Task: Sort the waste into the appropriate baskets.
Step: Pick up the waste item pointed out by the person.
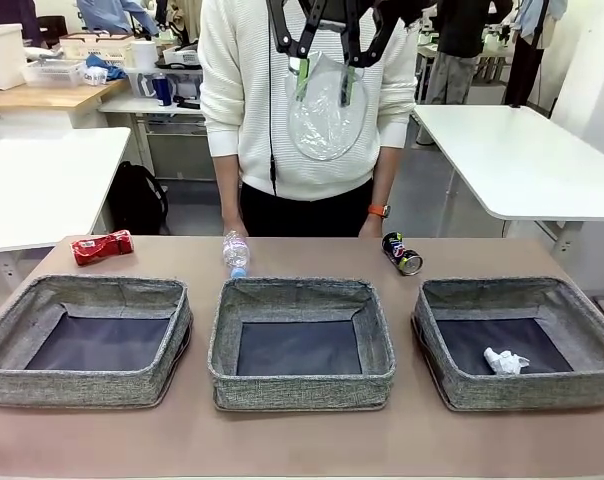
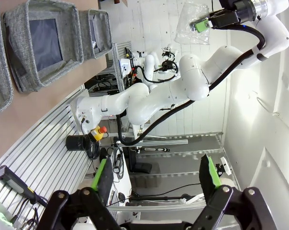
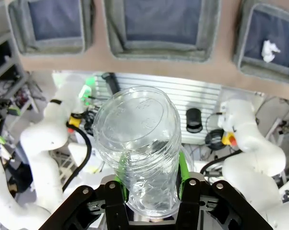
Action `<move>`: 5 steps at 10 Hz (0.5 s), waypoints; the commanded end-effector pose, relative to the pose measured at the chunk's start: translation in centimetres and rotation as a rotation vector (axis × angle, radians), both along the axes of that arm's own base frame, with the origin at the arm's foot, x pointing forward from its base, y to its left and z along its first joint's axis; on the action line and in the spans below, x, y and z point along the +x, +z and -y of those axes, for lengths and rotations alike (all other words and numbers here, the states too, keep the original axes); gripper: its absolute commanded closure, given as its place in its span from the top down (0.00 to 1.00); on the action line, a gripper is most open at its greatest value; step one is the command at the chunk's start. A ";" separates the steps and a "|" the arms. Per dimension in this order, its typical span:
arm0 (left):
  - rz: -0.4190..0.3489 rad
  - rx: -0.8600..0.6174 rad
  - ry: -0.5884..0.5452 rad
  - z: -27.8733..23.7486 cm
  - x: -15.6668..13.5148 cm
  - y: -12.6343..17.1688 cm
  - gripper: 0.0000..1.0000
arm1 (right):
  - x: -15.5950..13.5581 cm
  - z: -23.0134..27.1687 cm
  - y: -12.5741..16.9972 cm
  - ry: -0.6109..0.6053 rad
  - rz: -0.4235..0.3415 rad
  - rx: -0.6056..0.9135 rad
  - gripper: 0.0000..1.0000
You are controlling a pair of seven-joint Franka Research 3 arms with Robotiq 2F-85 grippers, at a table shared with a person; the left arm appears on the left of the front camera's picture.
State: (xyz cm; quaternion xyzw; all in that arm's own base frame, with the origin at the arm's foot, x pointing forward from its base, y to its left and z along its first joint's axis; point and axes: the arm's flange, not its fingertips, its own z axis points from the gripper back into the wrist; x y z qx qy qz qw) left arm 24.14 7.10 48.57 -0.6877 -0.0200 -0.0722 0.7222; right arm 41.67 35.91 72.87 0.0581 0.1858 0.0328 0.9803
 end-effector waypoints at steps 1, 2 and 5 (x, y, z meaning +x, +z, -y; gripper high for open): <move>0.014 -0.015 0.000 -0.1 -0.1 0.2 0.93 | -0.4 0.1 0.0 0.001 -0.002 -0.007 0.46; 0.014 -0.015 0.000 -0.1 -0.1 0.2 0.93 | -0.4 0.1 0.0 0.001 -0.002 -0.007 0.46; 0.014 -0.015 0.000 -0.1 -0.1 0.2 0.93 | -0.4 0.1 0.0 0.001 -0.002 -0.007 0.46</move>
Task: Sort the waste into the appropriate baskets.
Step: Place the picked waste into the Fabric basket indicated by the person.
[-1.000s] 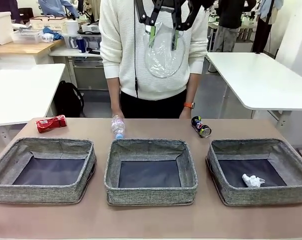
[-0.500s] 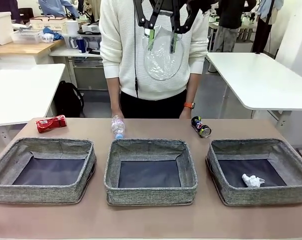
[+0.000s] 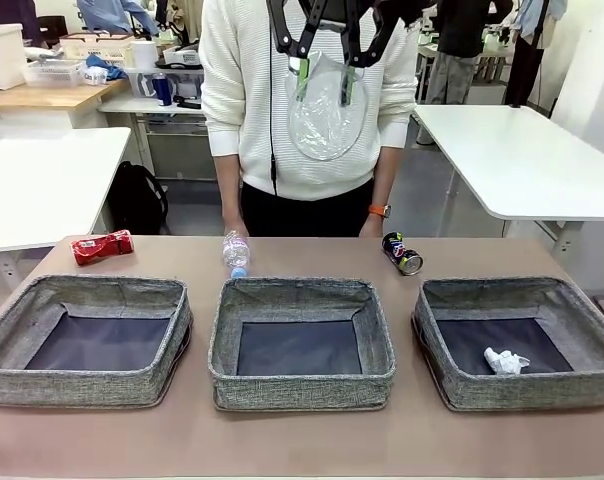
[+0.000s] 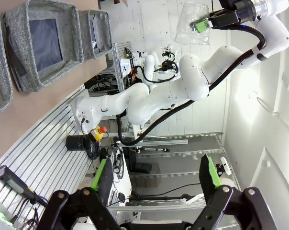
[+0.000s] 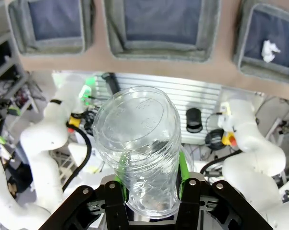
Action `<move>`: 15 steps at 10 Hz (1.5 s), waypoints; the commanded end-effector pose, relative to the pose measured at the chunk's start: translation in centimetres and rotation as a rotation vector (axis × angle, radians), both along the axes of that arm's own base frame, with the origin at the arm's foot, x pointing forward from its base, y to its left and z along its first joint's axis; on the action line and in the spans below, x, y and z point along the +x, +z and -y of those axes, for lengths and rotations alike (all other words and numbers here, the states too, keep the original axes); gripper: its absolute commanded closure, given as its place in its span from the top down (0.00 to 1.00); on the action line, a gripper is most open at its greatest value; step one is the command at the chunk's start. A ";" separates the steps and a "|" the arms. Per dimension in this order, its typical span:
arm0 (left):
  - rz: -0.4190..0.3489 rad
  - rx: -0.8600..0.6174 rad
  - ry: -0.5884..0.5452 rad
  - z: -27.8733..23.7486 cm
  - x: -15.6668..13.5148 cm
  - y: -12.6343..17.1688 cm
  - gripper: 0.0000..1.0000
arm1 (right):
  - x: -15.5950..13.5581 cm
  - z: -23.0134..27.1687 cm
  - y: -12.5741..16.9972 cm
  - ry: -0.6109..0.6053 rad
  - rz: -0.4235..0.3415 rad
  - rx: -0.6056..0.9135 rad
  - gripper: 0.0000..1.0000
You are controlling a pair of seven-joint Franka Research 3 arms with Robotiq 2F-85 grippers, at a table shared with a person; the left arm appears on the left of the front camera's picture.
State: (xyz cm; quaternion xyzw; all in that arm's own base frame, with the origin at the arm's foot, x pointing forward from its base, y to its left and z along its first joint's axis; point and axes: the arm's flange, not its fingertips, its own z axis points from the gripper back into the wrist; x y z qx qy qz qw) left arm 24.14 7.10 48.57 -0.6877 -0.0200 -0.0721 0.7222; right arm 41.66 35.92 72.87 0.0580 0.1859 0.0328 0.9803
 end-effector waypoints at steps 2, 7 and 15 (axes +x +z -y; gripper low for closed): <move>0.014 -0.015 0.000 -0.1 -0.1 0.2 0.93 | -0.4 0.1 0.0 0.001 -0.002 -0.007 0.46; 0.014 -0.015 0.000 -0.1 -0.1 0.2 0.93 | -0.4 0.1 0.0 0.001 -0.002 -0.007 0.46; 0.014 -0.015 0.000 -0.1 -0.1 0.2 0.93 | -0.4 0.1 0.0 0.001 -0.002 -0.007 0.46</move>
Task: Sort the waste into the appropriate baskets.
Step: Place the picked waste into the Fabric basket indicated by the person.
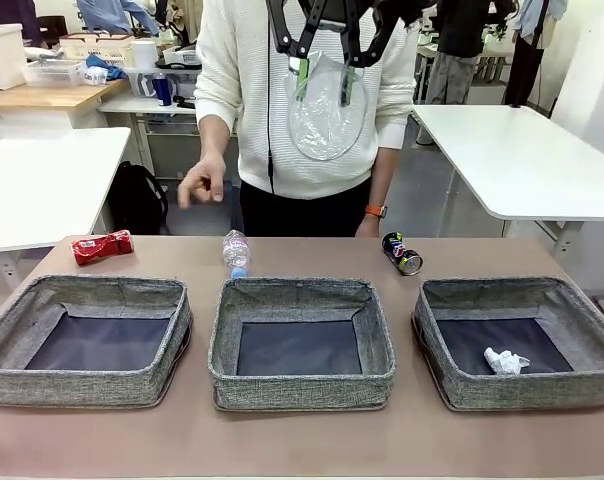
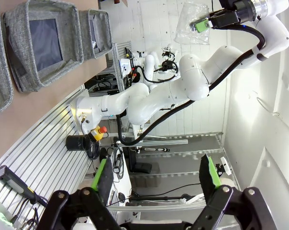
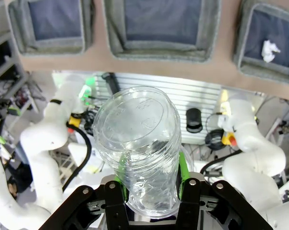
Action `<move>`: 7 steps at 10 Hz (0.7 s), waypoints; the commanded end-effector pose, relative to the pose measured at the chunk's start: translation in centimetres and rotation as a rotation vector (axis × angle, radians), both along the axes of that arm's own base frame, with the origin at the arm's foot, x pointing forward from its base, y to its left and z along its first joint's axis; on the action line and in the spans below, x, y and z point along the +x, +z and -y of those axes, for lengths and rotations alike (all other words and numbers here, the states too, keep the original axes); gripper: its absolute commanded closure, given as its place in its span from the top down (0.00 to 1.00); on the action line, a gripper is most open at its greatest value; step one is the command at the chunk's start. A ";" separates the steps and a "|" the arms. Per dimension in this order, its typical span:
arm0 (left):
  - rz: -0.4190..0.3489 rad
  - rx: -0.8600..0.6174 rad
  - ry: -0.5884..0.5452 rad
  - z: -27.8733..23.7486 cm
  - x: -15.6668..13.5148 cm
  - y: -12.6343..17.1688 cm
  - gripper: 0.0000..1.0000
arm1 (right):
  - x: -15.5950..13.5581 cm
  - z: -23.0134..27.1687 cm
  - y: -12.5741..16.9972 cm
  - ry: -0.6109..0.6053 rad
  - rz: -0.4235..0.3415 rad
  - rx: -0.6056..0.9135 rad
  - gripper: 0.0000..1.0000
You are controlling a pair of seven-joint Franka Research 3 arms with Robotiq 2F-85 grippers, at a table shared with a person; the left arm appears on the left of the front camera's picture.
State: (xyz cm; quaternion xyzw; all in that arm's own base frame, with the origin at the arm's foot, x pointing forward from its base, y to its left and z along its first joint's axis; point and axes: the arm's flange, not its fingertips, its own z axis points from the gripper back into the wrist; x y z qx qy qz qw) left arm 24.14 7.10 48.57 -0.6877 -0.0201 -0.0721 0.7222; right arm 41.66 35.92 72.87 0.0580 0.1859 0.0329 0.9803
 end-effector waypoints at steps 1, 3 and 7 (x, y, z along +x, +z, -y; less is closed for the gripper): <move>0.014 -0.015 0.000 -0.1 -0.1 0.2 0.93 | -0.4 0.1 0.0 0.000 -0.002 -0.007 0.46; 0.014 -0.015 0.000 -0.1 -0.1 0.2 0.93 | -0.4 0.1 0.0 0.000 -0.002 -0.007 0.46; 0.014 -0.015 0.000 -0.1 -0.1 0.2 0.93 | -0.4 0.1 0.0 0.000 -0.002 -0.007 0.46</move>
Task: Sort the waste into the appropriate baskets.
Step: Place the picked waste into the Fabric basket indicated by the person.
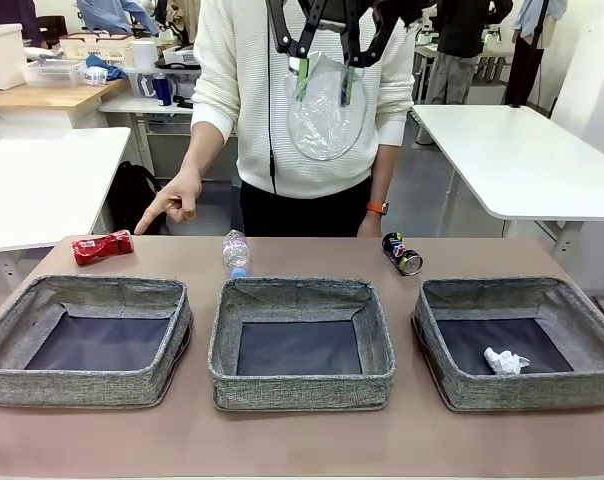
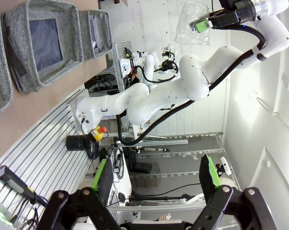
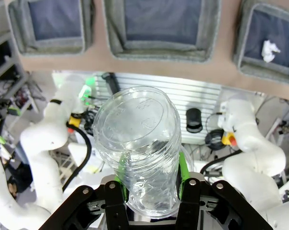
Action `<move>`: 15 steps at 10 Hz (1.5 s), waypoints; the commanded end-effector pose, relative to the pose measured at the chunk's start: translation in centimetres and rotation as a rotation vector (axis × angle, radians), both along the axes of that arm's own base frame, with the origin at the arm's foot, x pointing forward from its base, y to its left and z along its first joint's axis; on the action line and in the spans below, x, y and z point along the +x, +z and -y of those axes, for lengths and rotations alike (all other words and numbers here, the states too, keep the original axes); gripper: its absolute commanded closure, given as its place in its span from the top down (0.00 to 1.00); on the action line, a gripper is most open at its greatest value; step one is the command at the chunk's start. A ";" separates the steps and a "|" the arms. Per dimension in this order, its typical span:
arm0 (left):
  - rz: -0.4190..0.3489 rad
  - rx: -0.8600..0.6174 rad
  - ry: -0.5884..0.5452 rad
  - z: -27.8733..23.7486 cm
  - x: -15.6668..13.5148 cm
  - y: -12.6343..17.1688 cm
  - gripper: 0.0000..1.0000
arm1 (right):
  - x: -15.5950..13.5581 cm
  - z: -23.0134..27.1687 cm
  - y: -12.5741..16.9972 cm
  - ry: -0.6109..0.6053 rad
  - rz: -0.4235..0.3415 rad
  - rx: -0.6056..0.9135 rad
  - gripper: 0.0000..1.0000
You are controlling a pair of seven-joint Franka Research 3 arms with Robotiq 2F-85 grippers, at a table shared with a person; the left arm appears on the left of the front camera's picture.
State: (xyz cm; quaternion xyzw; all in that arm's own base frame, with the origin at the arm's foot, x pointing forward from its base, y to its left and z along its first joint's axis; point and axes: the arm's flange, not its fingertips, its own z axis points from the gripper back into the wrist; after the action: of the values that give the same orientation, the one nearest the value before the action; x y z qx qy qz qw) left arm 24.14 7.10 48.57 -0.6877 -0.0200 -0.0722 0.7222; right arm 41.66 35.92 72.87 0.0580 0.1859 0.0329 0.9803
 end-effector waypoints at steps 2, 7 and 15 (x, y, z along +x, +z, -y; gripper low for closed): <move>0.014 -0.015 0.000 -0.1 -0.1 0.2 0.93 | 0.0 0.0 0.0 0.000 0.000 0.000 0.46; 0.021 -0.046 0.075 -3.4 -1.0 0.4 0.93 | 1.5 -12.6 -8.1 0.486 0.130 -0.054 0.46; 0.000 -0.101 0.196 -6.7 -2.2 -0.6 0.93 | -0.6 -22.9 -14.6 0.987 0.369 0.288 0.46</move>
State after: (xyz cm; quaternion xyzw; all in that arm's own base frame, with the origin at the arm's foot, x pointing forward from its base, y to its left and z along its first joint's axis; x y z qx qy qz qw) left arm 22.13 13.87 47.60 -0.7197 -0.0884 0.0051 0.6886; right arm 41.07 59.57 56.08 0.0952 0.0320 0.5314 0.8411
